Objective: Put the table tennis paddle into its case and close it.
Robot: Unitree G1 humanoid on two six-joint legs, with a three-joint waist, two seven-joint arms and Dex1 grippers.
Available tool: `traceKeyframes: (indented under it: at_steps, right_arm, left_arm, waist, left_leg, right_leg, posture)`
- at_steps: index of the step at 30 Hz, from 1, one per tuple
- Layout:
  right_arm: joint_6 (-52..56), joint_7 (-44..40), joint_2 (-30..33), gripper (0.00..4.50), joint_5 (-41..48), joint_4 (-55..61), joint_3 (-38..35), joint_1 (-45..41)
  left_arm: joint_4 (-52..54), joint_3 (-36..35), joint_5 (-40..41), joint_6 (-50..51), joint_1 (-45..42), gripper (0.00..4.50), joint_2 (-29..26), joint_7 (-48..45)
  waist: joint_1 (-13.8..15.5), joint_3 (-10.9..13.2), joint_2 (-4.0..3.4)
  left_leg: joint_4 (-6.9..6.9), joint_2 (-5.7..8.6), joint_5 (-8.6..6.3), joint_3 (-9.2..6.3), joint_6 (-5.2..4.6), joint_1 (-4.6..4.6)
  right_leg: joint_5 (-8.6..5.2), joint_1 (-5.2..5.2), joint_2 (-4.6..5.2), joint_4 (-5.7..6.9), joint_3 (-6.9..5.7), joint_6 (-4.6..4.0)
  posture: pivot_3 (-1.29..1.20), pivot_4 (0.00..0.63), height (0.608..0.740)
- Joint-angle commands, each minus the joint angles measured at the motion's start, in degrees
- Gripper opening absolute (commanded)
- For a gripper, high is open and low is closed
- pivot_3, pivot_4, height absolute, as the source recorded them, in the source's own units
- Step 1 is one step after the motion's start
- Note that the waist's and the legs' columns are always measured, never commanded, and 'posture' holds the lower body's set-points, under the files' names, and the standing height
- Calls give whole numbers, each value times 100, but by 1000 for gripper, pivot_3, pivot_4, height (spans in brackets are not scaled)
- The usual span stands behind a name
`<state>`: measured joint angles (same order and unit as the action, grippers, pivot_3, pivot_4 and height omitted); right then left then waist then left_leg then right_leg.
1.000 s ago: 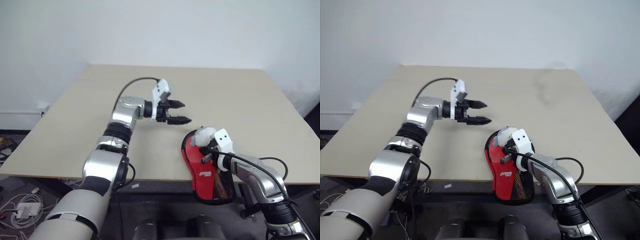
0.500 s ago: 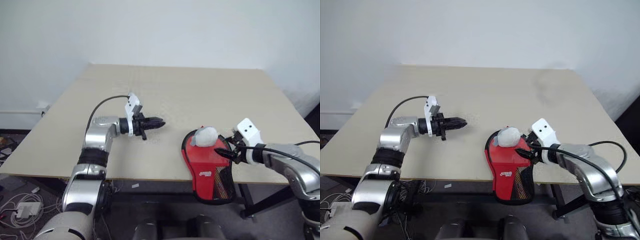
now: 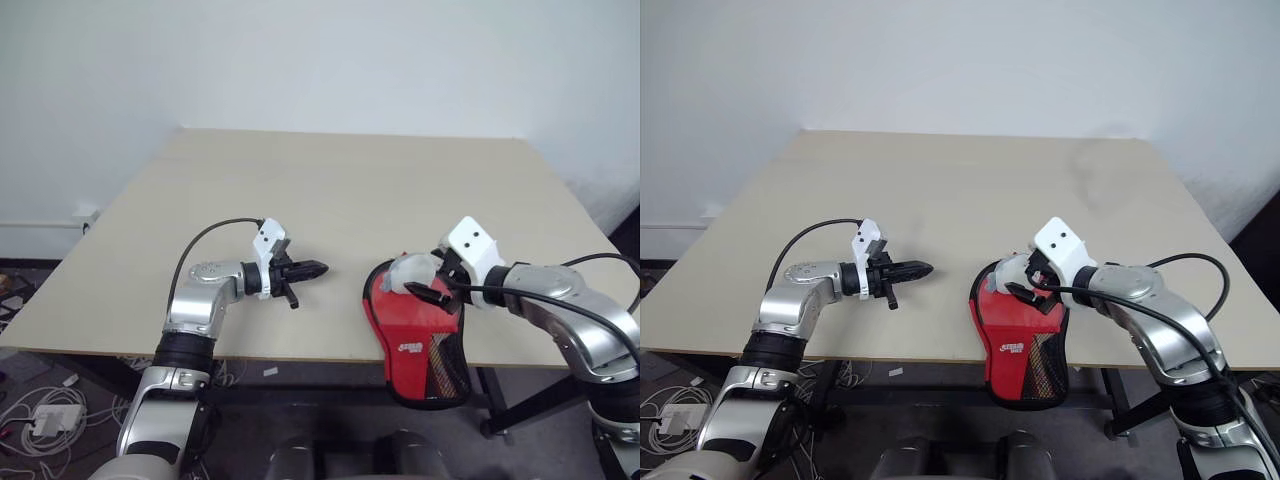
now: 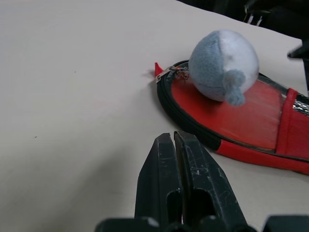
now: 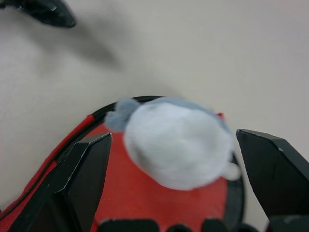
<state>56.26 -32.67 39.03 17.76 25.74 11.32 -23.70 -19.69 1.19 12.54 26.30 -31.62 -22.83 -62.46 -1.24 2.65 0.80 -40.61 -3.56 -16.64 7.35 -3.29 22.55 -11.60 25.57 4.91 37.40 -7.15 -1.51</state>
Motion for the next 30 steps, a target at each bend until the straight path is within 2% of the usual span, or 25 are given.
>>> traceKeyframes:
  at_steps: [1, 9, 19, 22, 30]
  right_arm:
    - [-392, 43, -93, 4475, -259, -164, 153, -102]
    - [-1176, -22, -213, 4475, -901, -972, 608, -256]
    - [-1807, -236, -408, 4475, -1373, -1938, 719, -641]
    - [-1834, -258, -467, 3897, -1452, -2242, 663, -806]
    - [-2201, -678, -373, 1146, -1643, -2571, 723, -1144]
  left_arm:
    - [237, -25, 148, -38, -42, 0, -45, 78]
    - [365, -38, 214, 16, -37, 0, -25, 201]
    - [386, 63, 311, 5, -241, 0, 57, 320]
    - [410, 168, 299, -32, -316, 0, 145, 305]
    - [632, 696, 198, -242, -377, 0, 251, 75]
  waist:
    - [0, 0, 0]
    - [-1, 0, 0]
    - [0, 0, 0]
    - [-1, 0, 0]
    - [-4, 0, -2]
  left_leg:
    - [0, 0, 0, 0, 0, 0]
    - [0, 0, 2, 1, 3, 0]
    - [0, 1, 4, 5, 8, -1]
    - [-1, 2, 5, 5, 8, -1]
    - [-1, 2, 5, 10, 9, -2]
  right_leg:
    - [0, 0, 0, 0, 0, 0]
    - [0, 0, -1, 0, 0, 0]
    - [0, 0, -4, 2, 2, 0]
    - [0, -1, -1, 3, 1, 0]
    - [0, 1, -3, 5, 5, 0]
  posture:
    - [0, 0, 740]
    - [0, 0, 740]
    - [0, 0, 740]
    - [0, 0, 740]
    - [0, 0, 740]
